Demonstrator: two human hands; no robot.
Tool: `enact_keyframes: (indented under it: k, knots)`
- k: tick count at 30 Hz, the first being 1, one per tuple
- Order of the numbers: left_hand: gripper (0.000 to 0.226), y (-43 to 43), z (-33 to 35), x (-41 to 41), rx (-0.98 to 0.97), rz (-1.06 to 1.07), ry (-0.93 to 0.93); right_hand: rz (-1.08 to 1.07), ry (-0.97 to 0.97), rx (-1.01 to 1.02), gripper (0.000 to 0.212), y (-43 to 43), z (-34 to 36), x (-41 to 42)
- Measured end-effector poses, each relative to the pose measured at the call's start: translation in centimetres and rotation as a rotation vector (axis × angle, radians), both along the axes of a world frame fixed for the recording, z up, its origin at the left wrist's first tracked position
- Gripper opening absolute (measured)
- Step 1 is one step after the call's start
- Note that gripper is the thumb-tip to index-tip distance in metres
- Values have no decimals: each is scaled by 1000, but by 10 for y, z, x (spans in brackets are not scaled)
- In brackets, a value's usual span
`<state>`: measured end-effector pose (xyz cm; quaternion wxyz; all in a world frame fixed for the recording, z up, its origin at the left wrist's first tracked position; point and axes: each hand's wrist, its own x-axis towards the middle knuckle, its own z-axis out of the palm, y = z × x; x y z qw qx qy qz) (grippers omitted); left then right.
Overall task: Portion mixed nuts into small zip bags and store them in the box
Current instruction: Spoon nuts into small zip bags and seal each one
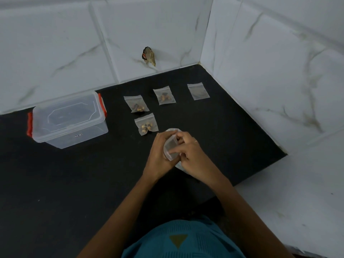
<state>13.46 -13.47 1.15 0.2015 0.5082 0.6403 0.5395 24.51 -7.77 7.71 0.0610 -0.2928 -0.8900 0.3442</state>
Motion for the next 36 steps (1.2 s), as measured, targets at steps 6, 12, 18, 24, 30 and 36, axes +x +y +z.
enact_keyframes:
  k: [6,12,18,24,30,36]
  knots:
    - [45,0,8,5,27,54,-182,-58,15,114,27,4,-2,2]
    - [51,-3,0,0,-4,100,-233,-223,247,-127,30,14,1,12]
    - [48,-14,-15,2,-52,129,-281,-383,246,-183,25,22,-21,28]
    - [48,-26,-29,5,-152,177,-274,-433,-156,-181,32,24,-53,51]
    - [44,-31,-34,13,-228,165,-322,-552,-127,-317,30,20,-63,55]
    - [45,-32,-35,14,-295,162,-344,-688,191,-458,23,28,-58,48]
